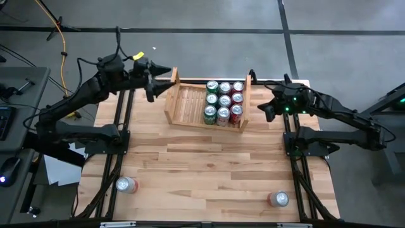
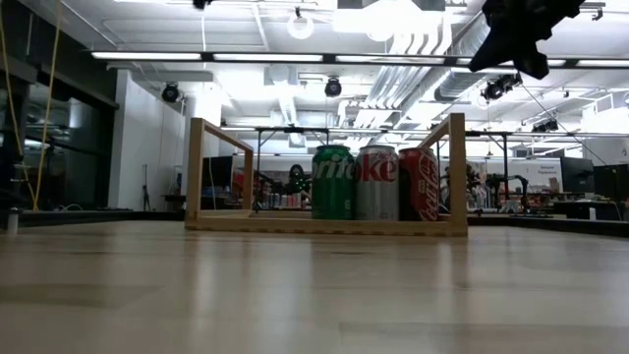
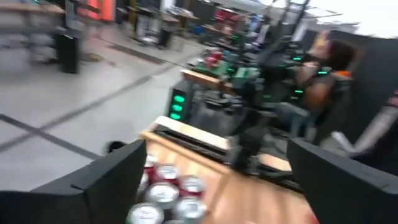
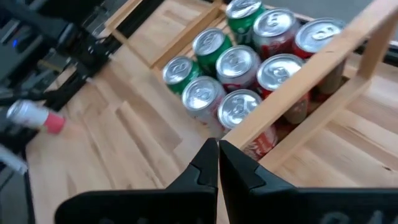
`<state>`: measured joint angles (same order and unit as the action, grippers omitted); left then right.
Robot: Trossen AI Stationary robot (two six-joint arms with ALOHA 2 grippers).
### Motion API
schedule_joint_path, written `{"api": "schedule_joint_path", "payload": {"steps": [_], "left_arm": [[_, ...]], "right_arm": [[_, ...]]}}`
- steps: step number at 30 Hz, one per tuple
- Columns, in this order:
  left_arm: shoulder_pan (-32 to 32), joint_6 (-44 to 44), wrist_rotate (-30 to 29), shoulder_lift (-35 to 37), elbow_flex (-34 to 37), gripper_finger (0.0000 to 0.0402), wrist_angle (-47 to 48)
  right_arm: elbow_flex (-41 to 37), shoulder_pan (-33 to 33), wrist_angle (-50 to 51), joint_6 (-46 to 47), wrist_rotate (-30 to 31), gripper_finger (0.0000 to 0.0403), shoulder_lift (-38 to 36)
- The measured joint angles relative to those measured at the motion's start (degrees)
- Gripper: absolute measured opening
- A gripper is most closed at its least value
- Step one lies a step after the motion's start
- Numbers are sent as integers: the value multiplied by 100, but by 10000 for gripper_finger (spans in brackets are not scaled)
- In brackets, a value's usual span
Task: Place canned beverage on shelf
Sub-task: Put the left pink-white soda can on the shelf
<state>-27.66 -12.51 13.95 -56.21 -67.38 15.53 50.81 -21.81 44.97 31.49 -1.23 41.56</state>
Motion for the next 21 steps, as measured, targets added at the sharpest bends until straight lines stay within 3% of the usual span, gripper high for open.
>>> {"api": "schedule_joint_path", "payload": {"steps": [5,9,13,17,21], "left_arm": [[933,-300,-191,-576,-1063,397,1045],[2087,-785,-885,-1209,-2361,397,3376],[3277,-1860,-1372,-1804,-3298,397,5862],[4386,-2808,-1568,-2132,-3287,397,7448],[5442,-3306,-1652,-2098,-2648,397,7256]], "right_arm": [[0,1,2,-336,-204,0,0],[-2,1,5,-691,-221,0,2],[-4,1,7,-865,-223,0,2],[-4,1,8,-906,-223,0,2],[-7,1,9,-907,-193,0,4]]}}
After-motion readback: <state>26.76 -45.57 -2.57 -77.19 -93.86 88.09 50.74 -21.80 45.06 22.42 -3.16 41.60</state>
